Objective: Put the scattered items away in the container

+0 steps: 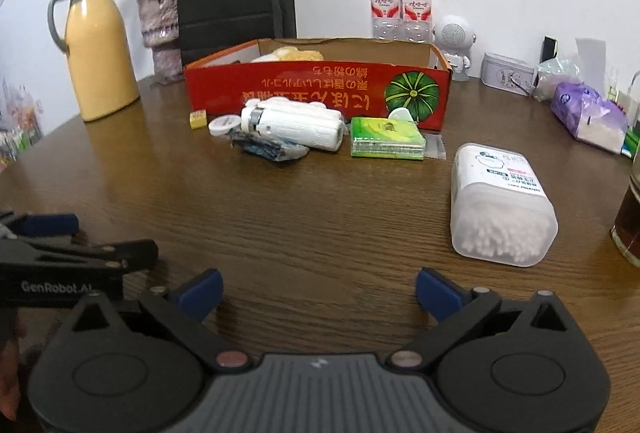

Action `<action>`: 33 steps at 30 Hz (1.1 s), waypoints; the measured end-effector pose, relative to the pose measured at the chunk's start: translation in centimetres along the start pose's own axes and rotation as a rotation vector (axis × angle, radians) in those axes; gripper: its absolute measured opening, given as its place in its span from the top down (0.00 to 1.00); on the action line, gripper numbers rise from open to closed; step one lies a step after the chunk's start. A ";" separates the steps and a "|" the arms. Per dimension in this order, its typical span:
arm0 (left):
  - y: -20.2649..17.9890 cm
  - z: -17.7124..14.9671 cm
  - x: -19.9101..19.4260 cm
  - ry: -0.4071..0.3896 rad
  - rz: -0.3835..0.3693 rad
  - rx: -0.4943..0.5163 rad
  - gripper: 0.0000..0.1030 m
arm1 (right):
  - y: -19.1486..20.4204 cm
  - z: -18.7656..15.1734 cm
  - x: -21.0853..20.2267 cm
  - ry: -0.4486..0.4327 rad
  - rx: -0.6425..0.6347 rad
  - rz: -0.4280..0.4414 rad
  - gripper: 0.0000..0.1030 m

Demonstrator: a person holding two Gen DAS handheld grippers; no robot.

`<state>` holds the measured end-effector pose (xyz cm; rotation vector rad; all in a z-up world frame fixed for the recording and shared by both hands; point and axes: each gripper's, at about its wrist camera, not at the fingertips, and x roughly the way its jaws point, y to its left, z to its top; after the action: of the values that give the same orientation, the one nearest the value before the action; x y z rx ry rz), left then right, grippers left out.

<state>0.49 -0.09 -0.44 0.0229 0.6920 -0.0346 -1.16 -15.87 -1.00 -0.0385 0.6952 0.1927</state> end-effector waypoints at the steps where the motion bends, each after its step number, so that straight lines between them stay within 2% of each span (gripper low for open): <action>1: 0.0 -0.1 0.0 0.000 -0.001 0.000 0.00 | 0.3 0.0 0.1 0.004 -0.013 -0.006 0.00; 10: 0.1 0.1 0.0 -0.005 -0.017 -0.001 0.00 | 0.3 0.0 0.0 0.004 -0.018 0.010 0.01; 11: 0.3 0.5 0.0 -0.007 -0.035 -0.002 0.00 | 0.0 0.3 -0.2 0.011 -0.021 0.028 0.10; 13: 0.5 2.4 0.2 -0.019 -0.106 -0.014 0.00 | -1.6 1.9 -1.1 -0.024 0.015 0.076 0.22; 16: -0.1 6.4 2.1 -0.024 -0.229 -0.009 0.00 | -5.2 6.3 -1.8 -0.131 0.075 0.082 0.22; 17: -0.5 7.5 3.1 -0.014 -0.240 -0.013 0.00 | -6.3 7.9 -1.3 -0.144 0.080 0.059 0.24; 18: -1.2 8.6 4.3 0.001 -0.235 -0.018 0.00 | -7.6 9.6 -0.2 -0.140 0.084 0.031 0.25; 19: -2.1 9.6 5.8 0.018 -0.205 -0.020 0.00 | -8.9 11.1 1.4 -0.112 0.090 0.010 0.31; 21: -3.5 10.5 8.0 0.026 -0.150 -0.028 0.00 | -11.3 13.4 5.2 -0.014 0.117 -0.014 0.45; 23: -4.3 10.6 10.1 0.056 -0.156 -0.018 0.00 | -12.8 14.4 8.1 0.066 0.137 -0.013 0.54; 25: -4.2 10.0 10.8 0.061 -0.146 -0.009 0.07 | -13.7 14.6 10.3 0.111 0.150 0.000 0.54; 26: -4.0 9.7 10.5 0.034 -0.143 0.009 0.10 | -13.9 14.4 11.2 0.137 0.149 0.004 0.55; 29: -3.2 9.1 9.8 0.018 -0.162 0.041 0.26 | -14.3 14.6 12.0 0.150 0.151 0.034 0.54; 31: -2.2 9.1 9.4 0.014 -0.168 0.038 0.46 | -14.3 14.9 12.4 0.165 0.128 0.042 0.55; 33: -1.3 9.1 9.1 0.011 -0.168 0.029 0.54 | -15.1 15.2 12.6 0.187 0.155 0.060 0.55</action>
<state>13.26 -1.90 0.75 -0.0077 0.7033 -0.2058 20.76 -27.08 2.18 0.1139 0.8970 0.1938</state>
